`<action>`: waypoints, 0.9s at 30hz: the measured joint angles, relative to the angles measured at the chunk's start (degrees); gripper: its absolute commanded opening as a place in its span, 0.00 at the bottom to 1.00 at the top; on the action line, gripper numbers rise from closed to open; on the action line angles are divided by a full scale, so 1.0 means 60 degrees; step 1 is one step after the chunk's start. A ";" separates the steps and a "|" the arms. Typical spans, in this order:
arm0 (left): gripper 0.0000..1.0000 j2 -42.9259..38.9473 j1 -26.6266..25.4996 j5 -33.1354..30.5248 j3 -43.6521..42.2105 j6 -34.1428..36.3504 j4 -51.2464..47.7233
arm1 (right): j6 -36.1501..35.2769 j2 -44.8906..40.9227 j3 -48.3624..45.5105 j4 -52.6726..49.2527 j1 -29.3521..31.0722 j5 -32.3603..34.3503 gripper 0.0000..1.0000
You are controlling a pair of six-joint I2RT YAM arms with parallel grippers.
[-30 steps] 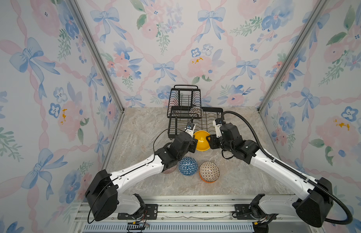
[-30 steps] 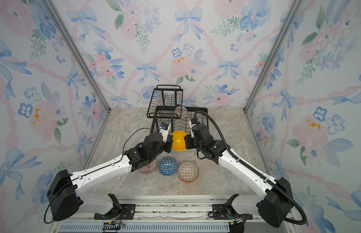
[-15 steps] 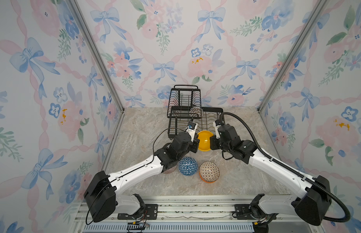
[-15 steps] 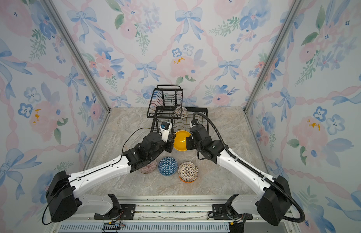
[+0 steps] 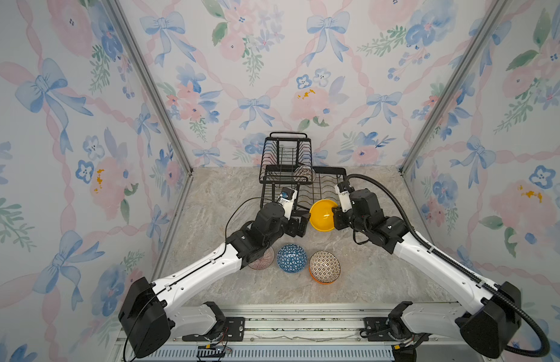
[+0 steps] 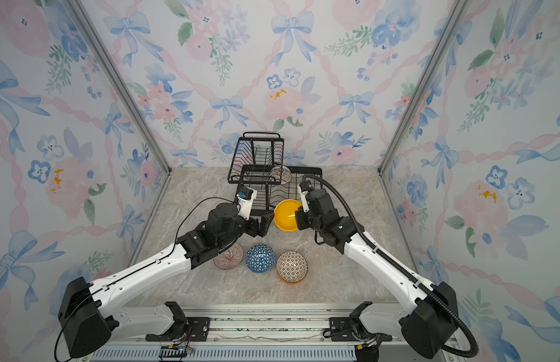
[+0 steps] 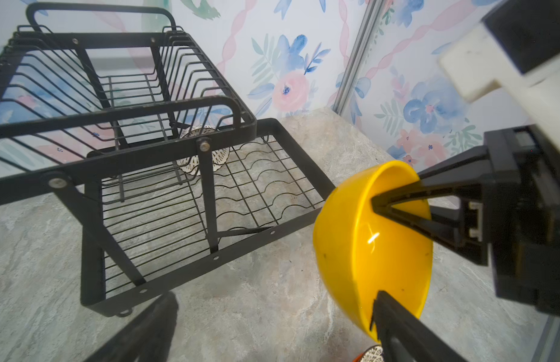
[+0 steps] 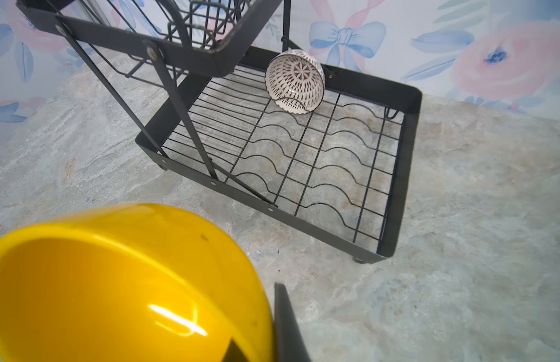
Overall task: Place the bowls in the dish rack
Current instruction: 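Carry the yellow bowl toward the rack with right gripper while left gripper releases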
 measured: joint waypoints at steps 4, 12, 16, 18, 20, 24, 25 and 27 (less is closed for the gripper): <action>0.98 -0.0211 0.0368 0.0208 -0.0251 -0.0040 -0.0262 | -0.0739 -0.0215 -0.0011 0.0310 -0.0521 0.0015 0.00; 0.98 -0.0331 0.0929 0.0506 -0.0761 -0.0149 -0.0834 | -0.2331 0.0124 -0.0503 0.1759 -0.1490 0.0036 0.00; 0.98 -0.0331 0.1155 0.0586 -0.0772 -0.0175 -0.1027 | -0.3147 0.1191 -0.0412 0.2710 -0.1953 0.0040 0.00; 0.98 -0.0328 0.1198 0.0659 -0.0772 -0.0175 -0.1056 | -0.3523 0.1880 -0.0229 0.3155 -0.2167 0.0113 0.00; 0.98 -0.0310 0.1239 0.0743 -0.0772 -0.0171 -0.1071 | -0.3858 0.2550 -0.0025 0.3625 -0.2350 0.0182 0.00; 0.98 -0.0229 0.1377 0.0900 -0.0772 -0.0113 -0.1137 | -0.4575 0.3931 0.0583 0.4634 -0.2623 0.0291 0.00; 0.98 -0.0222 0.1413 0.0922 -0.0772 -0.0098 -0.1137 | -0.4758 0.4288 0.0790 0.4874 -0.2674 0.0306 0.00; 0.98 -0.0222 0.1475 0.0976 -0.0772 -0.0066 -0.1129 | -0.5071 0.4929 0.1202 0.5282 -0.2747 0.0284 0.00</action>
